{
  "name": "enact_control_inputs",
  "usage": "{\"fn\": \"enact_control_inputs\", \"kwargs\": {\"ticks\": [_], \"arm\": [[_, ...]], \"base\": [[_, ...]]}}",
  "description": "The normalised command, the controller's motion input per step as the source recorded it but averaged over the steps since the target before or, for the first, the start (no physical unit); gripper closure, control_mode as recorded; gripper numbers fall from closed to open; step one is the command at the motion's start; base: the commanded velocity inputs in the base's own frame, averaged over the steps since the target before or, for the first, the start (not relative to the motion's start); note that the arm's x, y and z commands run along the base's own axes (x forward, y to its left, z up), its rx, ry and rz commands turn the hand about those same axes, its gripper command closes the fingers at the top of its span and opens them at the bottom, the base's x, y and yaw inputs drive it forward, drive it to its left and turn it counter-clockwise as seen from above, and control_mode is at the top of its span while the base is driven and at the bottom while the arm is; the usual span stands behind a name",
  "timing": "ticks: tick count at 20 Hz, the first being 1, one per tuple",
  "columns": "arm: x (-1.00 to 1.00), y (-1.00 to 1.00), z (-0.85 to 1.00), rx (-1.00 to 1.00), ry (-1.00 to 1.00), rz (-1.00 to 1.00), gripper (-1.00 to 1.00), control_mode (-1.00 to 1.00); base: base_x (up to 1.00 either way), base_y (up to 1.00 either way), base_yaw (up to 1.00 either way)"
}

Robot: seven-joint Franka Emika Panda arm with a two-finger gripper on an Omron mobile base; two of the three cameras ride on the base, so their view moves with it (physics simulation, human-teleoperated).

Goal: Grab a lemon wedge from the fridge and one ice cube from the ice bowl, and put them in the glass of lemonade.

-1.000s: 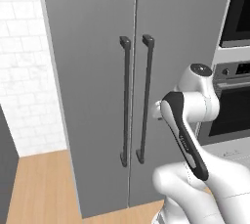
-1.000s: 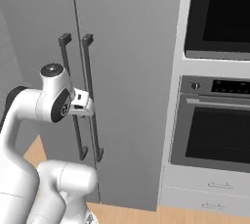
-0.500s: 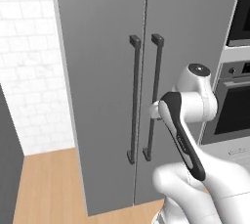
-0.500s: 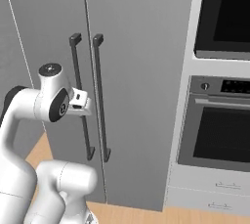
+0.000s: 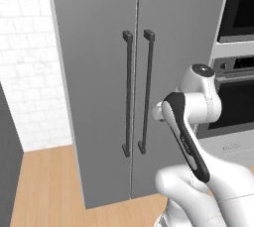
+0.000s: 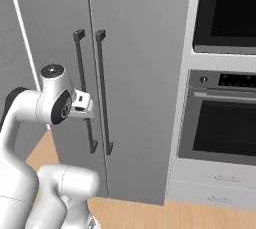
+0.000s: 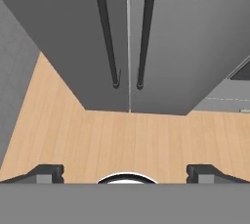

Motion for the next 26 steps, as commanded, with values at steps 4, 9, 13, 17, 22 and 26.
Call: {"fn": "enact_control_inputs", "kwargs": {"ticks": [4,9,13,17,22,26], "arm": [[0.00,0.00,0.00,0.00,0.00,0.00,-1.00,1.00],[0.00,0.00,0.00,0.00,0.00,0.00,-1.00,1.00],[0.00,0.00,0.00,0.00,0.00,0.00,-1.00,1.00],[0.00,0.00,0.00,0.00,0.00,0.00,-1.00,1.00],[-0.23,0.07,0.58,0.00,-0.23,0.00,-1.00,-1.00],[-0.12,0.16,1.00,0.00,-0.36,0.00,-1.00,-1.00]], "base": [[-0.45,0.00,0.00],[-0.24,0.00,0.00],[-0.18,0.00,0.00],[-0.11,0.00,0.00],[-0.05,0.00,0.00],[0.00,0.00,0.00]]}}
